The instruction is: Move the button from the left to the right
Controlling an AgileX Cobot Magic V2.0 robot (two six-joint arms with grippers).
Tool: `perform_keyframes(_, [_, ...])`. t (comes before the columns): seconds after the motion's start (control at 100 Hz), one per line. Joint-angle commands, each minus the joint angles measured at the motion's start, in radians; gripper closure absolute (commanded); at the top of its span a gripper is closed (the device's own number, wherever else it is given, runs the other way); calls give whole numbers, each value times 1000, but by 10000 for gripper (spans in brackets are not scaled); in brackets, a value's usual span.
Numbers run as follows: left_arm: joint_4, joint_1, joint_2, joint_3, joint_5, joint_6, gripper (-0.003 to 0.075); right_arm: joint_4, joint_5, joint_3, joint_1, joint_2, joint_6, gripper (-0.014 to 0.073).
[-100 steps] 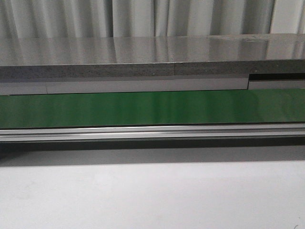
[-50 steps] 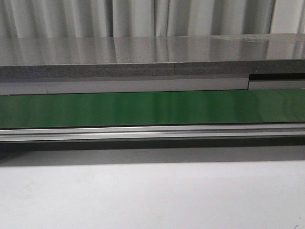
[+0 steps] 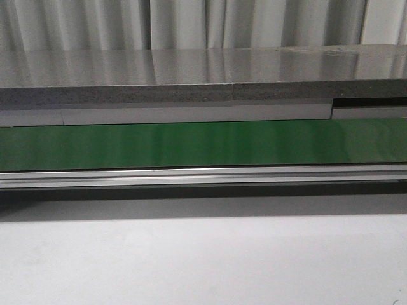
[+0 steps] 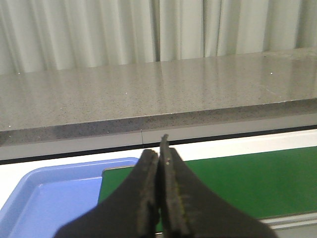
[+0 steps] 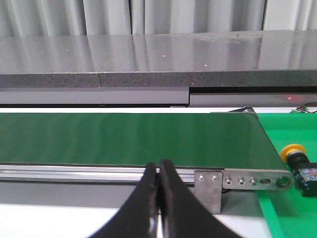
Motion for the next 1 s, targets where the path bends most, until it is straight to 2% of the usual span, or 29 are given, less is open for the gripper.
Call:
perform_keyframes(0.0, [-11,-8,10,-29,-82,-2,740,-11,-88,-16,4,-21,0,662])
perform_keyframes(0.33, [-11,-8,10,-25,-83,-2,740,-11,-88,-16,4,-21,0,662])
perform_keyframes(0.44, [21,-8,6,-2,-123,-9,740,-11,-88,-16,4,-21,0,662])
perform_keyframes(0.64, [180,-8,-37,99,-218,-180,740,-11,-88,-16,4,-21,0,662])
perform_keyframes(0.99, [268,-8,-136,252,-241,-294,740,-11,-88,-16,4,-21,0,662])
